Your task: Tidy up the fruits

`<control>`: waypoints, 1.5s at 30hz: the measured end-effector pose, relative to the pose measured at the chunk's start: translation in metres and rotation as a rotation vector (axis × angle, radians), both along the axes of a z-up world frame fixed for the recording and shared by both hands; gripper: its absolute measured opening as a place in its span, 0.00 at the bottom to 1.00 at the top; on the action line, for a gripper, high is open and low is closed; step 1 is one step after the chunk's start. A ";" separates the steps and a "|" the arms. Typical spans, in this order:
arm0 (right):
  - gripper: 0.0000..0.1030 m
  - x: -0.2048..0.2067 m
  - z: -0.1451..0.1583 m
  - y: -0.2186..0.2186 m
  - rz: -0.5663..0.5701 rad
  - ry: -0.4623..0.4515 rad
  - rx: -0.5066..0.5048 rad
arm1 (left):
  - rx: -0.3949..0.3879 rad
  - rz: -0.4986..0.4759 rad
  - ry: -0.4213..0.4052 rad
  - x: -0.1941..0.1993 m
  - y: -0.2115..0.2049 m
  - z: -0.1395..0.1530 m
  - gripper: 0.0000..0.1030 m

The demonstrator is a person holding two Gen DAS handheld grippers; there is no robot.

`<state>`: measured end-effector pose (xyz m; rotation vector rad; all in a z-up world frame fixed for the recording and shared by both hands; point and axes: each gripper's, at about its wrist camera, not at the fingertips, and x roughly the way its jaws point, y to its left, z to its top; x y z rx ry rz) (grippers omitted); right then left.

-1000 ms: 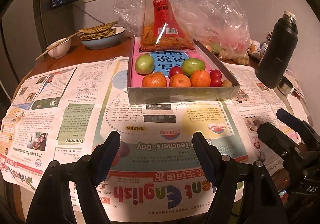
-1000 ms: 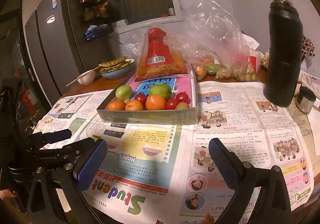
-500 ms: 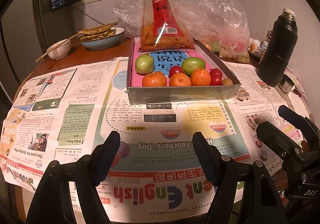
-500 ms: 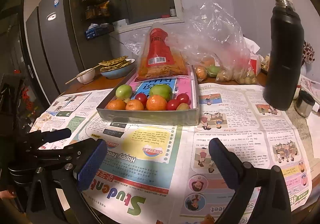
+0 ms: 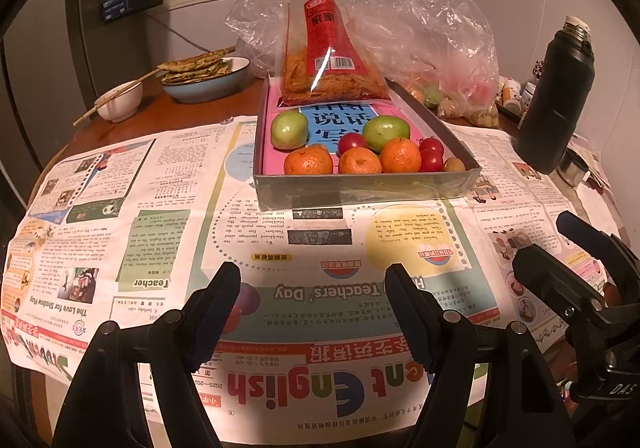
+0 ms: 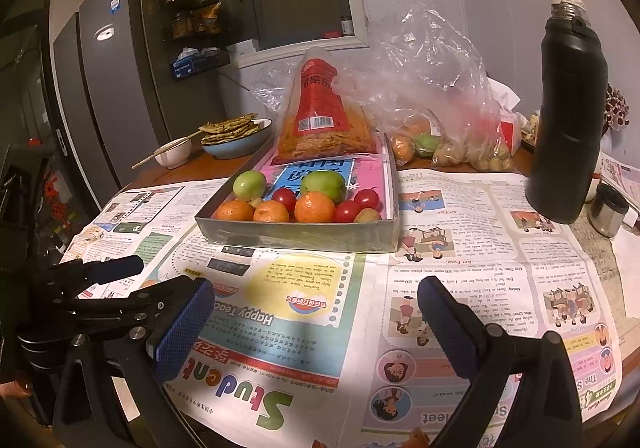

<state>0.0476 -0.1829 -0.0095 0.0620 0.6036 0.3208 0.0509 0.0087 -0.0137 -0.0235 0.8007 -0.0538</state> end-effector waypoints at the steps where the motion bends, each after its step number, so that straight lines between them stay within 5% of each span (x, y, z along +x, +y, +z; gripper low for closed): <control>1: 0.99 0.000 0.000 0.000 0.002 -0.001 0.003 | 0.001 0.000 -0.001 0.000 0.000 0.000 0.74; 45: 0.99 0.003 -0.004 -0.001 -0.011 0.015 0.001 | 0.039 0.003 -0.021 0.000 -0.003 0.000 0.74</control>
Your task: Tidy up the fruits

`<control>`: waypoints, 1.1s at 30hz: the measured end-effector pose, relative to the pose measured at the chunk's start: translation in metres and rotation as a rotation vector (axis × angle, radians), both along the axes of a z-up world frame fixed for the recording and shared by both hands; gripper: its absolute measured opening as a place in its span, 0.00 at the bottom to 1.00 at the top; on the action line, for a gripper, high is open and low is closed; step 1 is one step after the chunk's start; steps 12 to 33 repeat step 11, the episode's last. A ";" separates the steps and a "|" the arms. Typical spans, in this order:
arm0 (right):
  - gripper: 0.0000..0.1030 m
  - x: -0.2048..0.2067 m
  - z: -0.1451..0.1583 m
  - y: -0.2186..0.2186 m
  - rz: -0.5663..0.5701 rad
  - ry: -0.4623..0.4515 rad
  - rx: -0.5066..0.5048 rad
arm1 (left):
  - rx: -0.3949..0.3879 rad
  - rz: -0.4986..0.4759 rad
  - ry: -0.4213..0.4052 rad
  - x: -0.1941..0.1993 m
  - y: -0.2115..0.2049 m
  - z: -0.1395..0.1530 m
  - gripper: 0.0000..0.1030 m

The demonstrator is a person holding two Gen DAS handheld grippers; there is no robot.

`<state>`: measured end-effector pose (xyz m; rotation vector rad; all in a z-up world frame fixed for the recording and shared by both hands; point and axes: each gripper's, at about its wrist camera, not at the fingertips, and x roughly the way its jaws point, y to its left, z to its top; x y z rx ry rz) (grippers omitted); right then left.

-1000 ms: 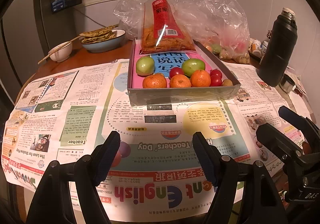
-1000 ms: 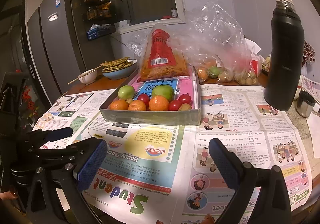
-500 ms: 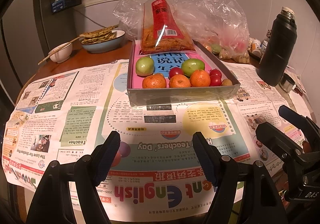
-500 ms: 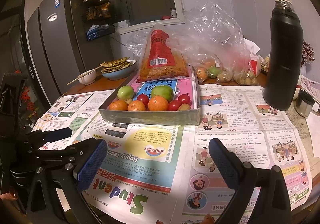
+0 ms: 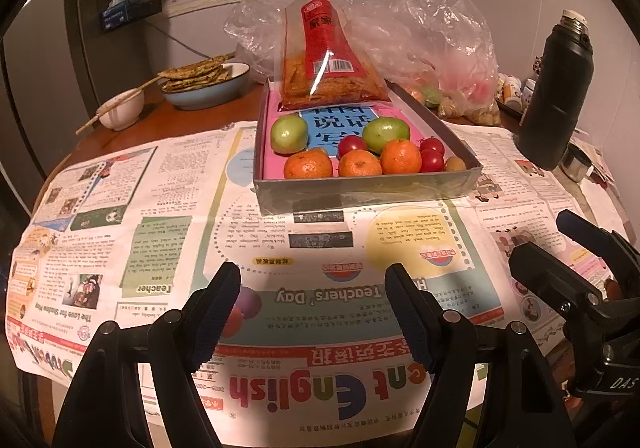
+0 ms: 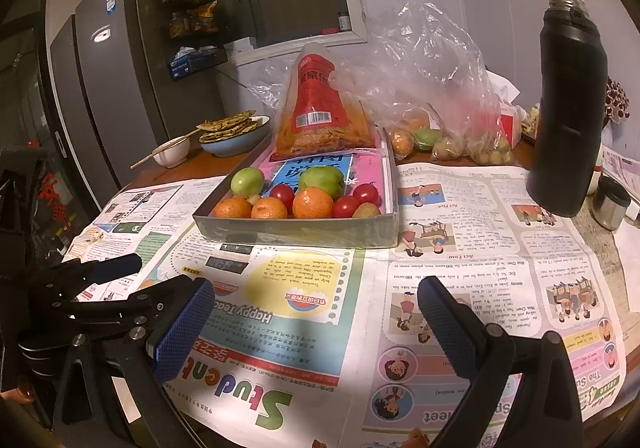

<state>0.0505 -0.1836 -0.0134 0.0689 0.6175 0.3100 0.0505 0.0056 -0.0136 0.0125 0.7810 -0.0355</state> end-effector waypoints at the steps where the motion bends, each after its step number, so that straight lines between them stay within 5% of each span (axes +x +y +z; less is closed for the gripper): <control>1: 0.99 0.000 0.000 0.000 -0.002 0.001 0.000 | 0.005 0.002 -0.008 0.000 0.000 0.000 0.74; 11: 0.99 0.022 -0.002 -0.026 -0.061 0.028 0.018 | 0.021 0.112 -0.069 0.021 0.046 0.011 0.74; 33: 0.99 0.022 -0.002 -0.026 -0.061 0.028 0.018 | 0.021 0.112 -0.069 0.021 0.046 0.011 0.74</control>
